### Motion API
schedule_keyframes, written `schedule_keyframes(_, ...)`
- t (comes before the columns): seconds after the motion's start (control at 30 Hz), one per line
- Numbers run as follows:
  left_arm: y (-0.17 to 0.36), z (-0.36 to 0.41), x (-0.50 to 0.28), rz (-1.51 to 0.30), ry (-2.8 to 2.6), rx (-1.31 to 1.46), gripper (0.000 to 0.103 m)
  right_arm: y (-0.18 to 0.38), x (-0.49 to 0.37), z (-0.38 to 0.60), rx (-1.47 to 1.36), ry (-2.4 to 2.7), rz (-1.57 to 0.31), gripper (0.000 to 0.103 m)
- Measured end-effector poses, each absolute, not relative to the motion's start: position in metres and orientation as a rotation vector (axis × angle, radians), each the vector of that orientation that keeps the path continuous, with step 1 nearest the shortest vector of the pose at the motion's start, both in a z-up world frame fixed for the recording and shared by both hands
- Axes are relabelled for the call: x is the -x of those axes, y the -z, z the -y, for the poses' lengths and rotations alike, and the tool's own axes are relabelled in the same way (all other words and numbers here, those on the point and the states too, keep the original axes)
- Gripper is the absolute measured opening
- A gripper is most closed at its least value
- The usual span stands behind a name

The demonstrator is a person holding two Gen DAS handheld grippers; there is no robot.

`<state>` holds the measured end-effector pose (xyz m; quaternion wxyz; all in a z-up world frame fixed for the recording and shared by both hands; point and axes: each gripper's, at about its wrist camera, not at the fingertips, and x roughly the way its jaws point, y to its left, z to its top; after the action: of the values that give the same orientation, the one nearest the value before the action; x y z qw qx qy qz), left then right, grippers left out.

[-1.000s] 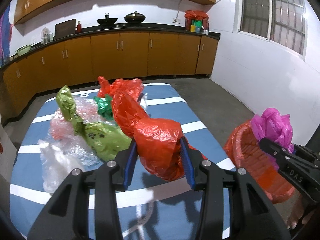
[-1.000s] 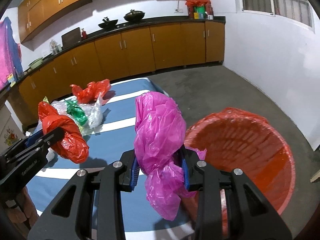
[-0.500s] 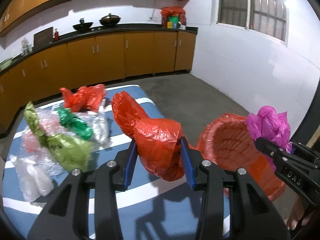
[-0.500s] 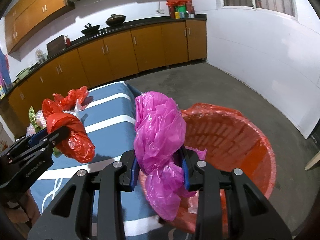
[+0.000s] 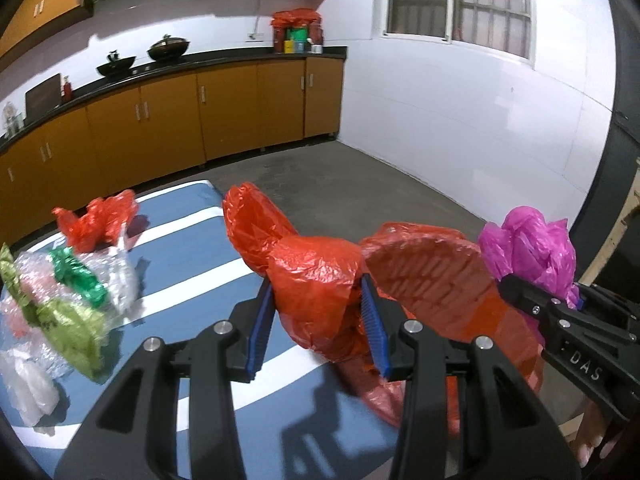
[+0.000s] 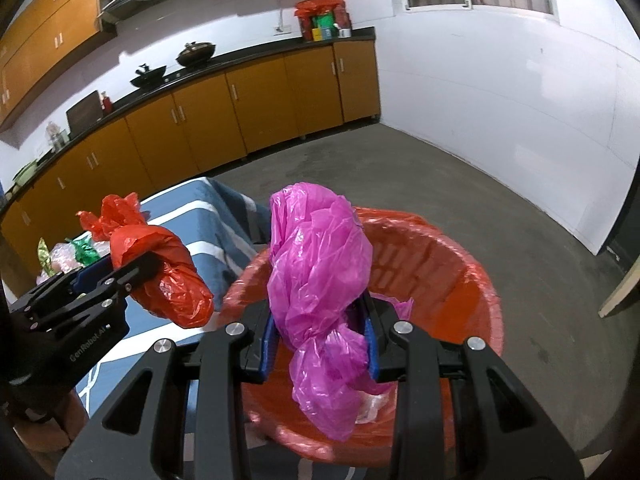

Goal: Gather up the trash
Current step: 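Carry the red and pink bags over the wastebasket and open both grippers, then move both open grippers back toward the table of bags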

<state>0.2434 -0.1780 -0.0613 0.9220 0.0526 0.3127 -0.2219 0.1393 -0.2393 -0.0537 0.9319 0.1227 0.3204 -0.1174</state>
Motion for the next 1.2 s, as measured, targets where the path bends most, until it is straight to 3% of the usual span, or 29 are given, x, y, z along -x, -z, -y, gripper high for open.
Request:
schedule_keyframes(0.8, 0.080, 0.241, -0.249, -0.692, 0.588, -0.160, 0.042, 0.061, -0.131, 0.280, -0.352, 0.296, -0.653, 0.034)
schedule_keyframes(1.2, 0.090, 0.244, -0.257, -0.723, 0.600, -0.168, 0.053, 0.064, -0.129, 0.292, -0.414, 0.280, -0.644, 0.048)
